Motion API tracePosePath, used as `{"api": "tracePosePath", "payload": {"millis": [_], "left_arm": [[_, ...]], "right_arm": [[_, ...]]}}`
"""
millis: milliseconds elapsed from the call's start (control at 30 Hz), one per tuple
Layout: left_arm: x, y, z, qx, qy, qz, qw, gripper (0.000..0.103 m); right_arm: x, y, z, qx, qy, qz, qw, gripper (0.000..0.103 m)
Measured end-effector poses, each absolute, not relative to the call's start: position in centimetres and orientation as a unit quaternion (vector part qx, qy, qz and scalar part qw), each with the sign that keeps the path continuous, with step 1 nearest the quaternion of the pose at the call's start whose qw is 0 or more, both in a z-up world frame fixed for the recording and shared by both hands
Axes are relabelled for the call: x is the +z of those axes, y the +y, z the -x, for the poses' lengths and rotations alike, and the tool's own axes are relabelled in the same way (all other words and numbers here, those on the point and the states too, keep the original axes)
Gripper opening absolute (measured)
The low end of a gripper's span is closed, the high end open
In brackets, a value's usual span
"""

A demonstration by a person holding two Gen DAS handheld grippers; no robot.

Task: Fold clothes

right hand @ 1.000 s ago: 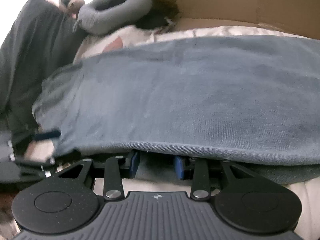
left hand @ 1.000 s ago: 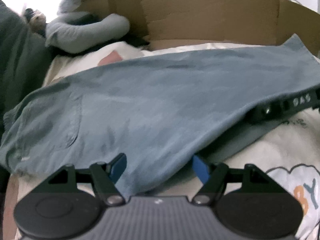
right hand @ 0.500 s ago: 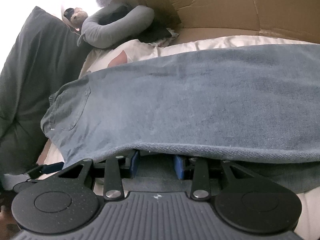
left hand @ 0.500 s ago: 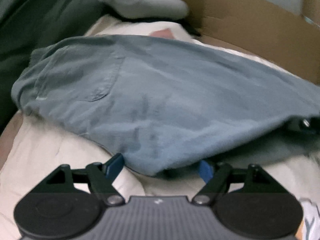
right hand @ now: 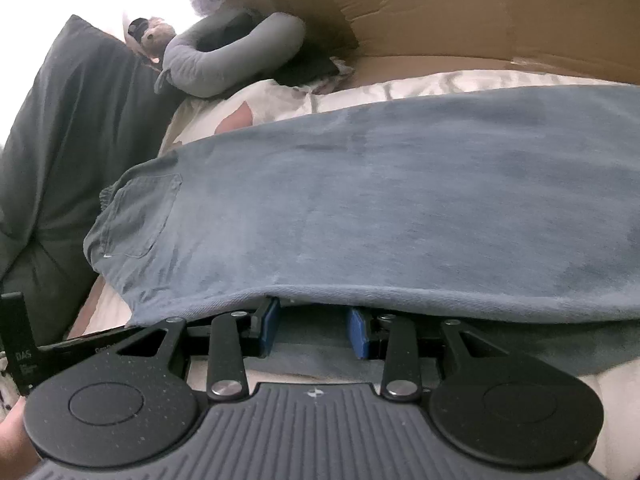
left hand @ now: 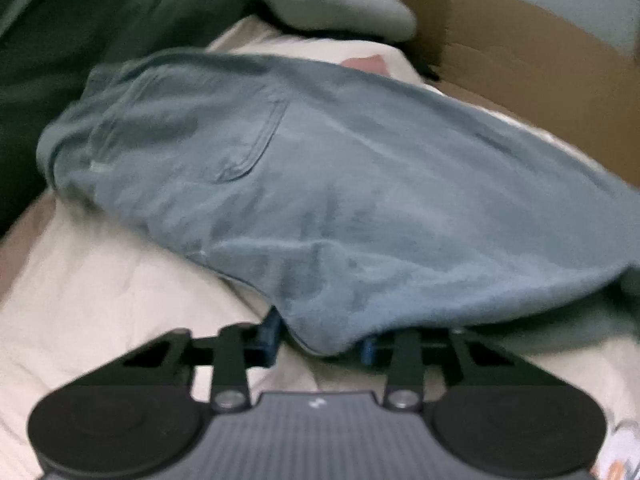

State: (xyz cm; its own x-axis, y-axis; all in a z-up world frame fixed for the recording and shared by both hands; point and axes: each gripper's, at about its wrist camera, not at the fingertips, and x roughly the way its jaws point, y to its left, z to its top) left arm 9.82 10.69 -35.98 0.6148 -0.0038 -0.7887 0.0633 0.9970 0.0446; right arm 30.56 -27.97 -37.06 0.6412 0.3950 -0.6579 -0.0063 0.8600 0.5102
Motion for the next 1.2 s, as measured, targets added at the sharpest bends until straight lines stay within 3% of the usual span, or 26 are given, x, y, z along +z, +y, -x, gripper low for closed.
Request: {"api": "tracePosePath", "payload": {"millis": [67, 167, 1200], "left_arm": [[-35.5, 10.7, -9.7, -0.020, 0.445, -0.037, 0.895, 0.020], [-34.7, 10.3, -9.3, -0.021, 0.441, -0.060, 0.895, 0.018], [-33.8, 11.1, -9.4, -0.061, 0.456, -0.089, 0.883, 0.016]], "right_arm": [[-37.1, -28.4, -30.1, 0.110, 0.407, -0.242, 0.874, 0.042], [-37.1, -29.1, -29.3, 0.106, 0.406, -0.248, 0.873, 0.042], [-38.9, -47.0, -19.2, -0.119, 0.347, -0.363, 0.857, 0.043]]}}
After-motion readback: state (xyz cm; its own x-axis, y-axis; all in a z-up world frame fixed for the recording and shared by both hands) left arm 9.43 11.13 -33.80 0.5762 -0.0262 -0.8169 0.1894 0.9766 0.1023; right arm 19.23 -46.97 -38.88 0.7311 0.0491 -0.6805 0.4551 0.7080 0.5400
